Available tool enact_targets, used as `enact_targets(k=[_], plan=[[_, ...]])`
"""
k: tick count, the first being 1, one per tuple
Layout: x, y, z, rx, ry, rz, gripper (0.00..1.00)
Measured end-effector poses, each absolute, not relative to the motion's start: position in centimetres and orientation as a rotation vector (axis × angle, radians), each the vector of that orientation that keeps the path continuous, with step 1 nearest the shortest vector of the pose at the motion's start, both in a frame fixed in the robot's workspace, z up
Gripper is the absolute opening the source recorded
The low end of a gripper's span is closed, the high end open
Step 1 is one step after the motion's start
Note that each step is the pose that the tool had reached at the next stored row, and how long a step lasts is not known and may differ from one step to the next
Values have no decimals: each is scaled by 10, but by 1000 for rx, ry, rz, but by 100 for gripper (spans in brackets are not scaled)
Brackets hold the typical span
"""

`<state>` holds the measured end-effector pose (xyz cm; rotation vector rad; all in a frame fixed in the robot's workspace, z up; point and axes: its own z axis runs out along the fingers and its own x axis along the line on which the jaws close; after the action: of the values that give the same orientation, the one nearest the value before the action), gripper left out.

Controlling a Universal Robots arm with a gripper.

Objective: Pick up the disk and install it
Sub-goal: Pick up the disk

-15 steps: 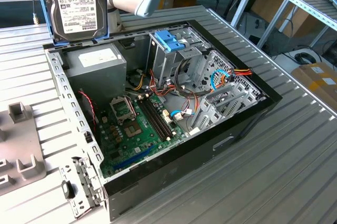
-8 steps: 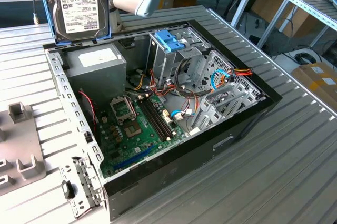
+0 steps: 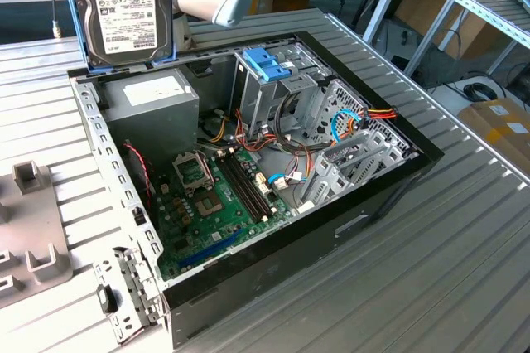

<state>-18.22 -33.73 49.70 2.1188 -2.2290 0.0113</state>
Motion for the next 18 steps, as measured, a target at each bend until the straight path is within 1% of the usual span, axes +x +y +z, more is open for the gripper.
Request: enact_targets(k=[18], plan=[[-182, -343, 497, 2118, -2228, 13, 37]])
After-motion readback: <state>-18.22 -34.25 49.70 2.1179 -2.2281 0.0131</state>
